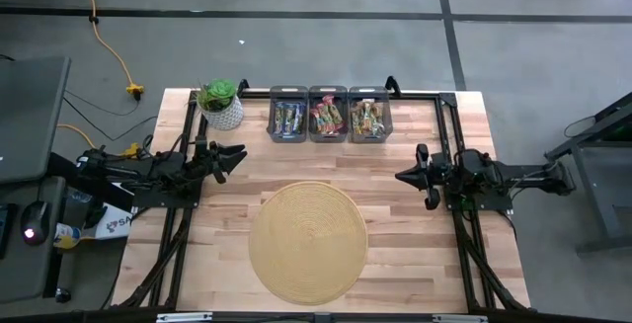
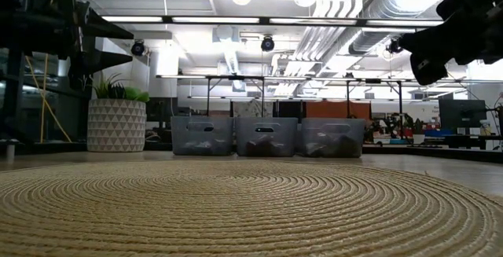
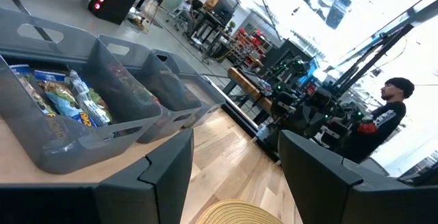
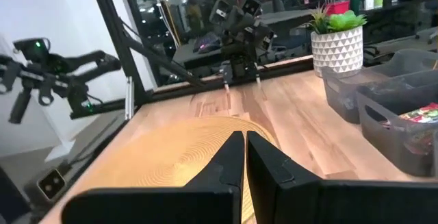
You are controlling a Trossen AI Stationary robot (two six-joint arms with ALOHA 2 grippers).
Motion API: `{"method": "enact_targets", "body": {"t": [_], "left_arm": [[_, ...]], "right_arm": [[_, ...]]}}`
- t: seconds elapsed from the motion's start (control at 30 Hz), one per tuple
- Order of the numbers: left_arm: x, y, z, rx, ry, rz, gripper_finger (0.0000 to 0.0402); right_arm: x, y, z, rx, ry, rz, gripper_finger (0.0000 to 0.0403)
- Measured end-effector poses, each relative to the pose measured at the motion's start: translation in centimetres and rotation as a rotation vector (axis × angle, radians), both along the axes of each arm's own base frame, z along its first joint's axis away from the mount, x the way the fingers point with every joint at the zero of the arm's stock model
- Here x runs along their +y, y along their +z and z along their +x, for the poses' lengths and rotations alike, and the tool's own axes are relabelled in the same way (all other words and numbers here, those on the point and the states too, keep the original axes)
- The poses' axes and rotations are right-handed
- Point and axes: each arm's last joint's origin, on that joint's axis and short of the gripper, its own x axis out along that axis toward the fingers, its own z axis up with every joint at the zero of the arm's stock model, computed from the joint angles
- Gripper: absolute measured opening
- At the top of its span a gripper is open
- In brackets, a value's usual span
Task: Pick and place Granola Bars by type
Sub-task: Return to Home Position
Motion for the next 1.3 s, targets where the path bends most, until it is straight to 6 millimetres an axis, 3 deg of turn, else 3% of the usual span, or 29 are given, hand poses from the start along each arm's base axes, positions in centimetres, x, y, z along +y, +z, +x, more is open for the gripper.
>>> {"method": "enact_targets", "body": {"t": [1.3], "left_arm": [[0.00, 0.01, 0.00, -0.001, 0.000, 0.000, 0.0211]], "right_arm": [[-0.14, 0.01, 0.03, 0.001, -0.047, -0.007, 0.0001]]}}
